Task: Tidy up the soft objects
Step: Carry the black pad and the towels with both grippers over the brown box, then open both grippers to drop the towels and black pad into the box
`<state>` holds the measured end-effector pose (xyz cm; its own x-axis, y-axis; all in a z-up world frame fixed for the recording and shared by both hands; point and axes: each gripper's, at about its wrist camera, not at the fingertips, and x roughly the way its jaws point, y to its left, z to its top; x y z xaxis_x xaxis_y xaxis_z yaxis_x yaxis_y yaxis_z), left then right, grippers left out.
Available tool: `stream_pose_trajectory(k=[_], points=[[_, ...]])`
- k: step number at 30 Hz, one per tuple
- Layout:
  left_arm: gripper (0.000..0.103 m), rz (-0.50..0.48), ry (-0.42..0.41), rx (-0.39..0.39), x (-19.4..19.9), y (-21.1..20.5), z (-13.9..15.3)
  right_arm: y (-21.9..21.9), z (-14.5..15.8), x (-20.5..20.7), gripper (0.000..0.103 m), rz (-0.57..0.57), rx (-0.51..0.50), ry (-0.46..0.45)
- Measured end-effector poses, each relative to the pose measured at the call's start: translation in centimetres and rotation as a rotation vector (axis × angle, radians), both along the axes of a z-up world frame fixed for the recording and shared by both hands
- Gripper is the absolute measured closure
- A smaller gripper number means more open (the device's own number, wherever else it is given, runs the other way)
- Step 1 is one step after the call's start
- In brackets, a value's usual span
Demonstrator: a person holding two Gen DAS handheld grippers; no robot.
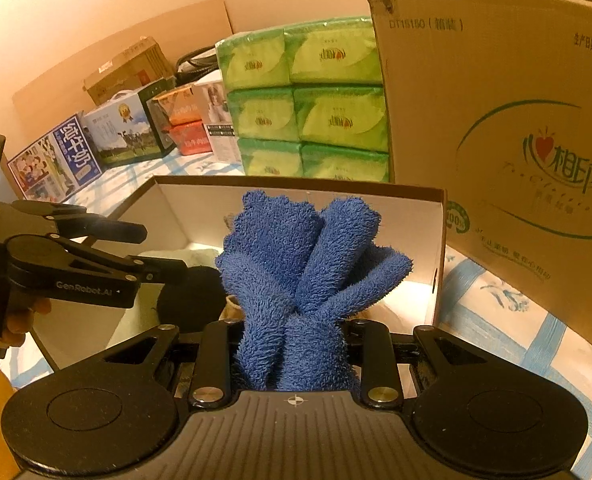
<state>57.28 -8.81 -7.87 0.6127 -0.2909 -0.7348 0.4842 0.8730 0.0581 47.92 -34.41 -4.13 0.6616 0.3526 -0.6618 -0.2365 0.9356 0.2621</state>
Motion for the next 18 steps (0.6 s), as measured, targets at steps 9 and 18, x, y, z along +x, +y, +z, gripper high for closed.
stream_pose_trajectory(k=[9,18], points=[[0.032,0.046,-0.009,-0.007,0.4,2.2,0.4,1.5,-0.2,1.1,0.074,0.031,-0.011,0.006],[0.032,0.055,-0.016,-0.009,0.6,3.1,0.4,4.1,-0.2,3.2,0.041,0.038,-0.027,-0.050]])
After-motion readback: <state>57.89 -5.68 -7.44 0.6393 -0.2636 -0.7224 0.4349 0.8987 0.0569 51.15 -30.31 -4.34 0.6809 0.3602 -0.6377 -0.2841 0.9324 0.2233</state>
